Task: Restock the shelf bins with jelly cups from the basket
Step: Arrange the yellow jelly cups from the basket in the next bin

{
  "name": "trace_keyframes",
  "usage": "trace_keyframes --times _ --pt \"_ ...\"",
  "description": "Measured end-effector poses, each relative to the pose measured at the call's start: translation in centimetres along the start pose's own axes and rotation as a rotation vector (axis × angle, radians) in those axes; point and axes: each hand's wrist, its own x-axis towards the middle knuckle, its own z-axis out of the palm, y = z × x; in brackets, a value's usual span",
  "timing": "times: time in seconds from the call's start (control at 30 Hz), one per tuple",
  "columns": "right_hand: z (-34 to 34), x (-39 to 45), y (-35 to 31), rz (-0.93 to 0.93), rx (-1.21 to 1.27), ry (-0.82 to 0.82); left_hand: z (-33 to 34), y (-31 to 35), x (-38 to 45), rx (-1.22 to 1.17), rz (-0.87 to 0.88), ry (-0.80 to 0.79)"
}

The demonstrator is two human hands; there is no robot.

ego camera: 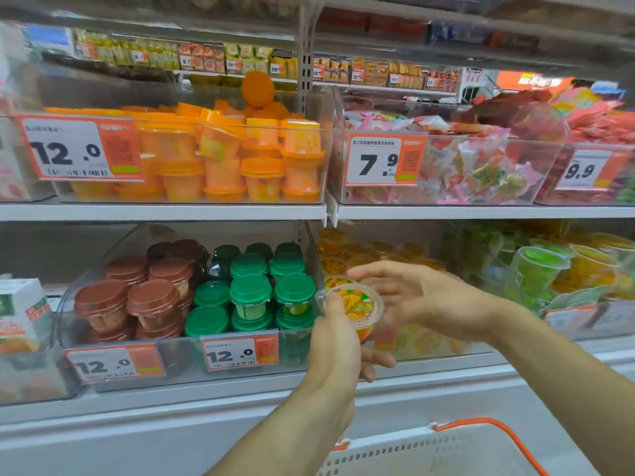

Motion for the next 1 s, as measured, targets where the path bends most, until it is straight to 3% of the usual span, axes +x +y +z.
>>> trace_keyframes --times 0.07,0.13,0.23,0.43,0.6,1.0 --pt "0.7 -0.9 0.4 -0.069 -0.181 -0.018 0.5 -0.1 0.1 0.056 0.020 -0.015" --pt "1.2 -0.4 1.1 -0.129 -0.304 0.149 0.9 -0.1 0.2 0.072 0.028 -0.037" --pt "0.5 1.0 1.7 -0.147 -0.232 0.328 1.1 -0.1 0.7 0.097 0.030 -0.032" --pt "-3.1 9.3 3.9 0.165 -0.435 0.643 0.6 -0.3 1.0 0.235 0.089 0.001" --pt "-3.4 14.2 4.8 0.362 -0.664 0.494 0.6 -0.4 1.6 0.250 0.069 -0.019" --pt "-4.5 17.8 4.9 0.361 -0.708 0.491 -0.5 -0.6 2.1 0.268 0.065 -0.050"
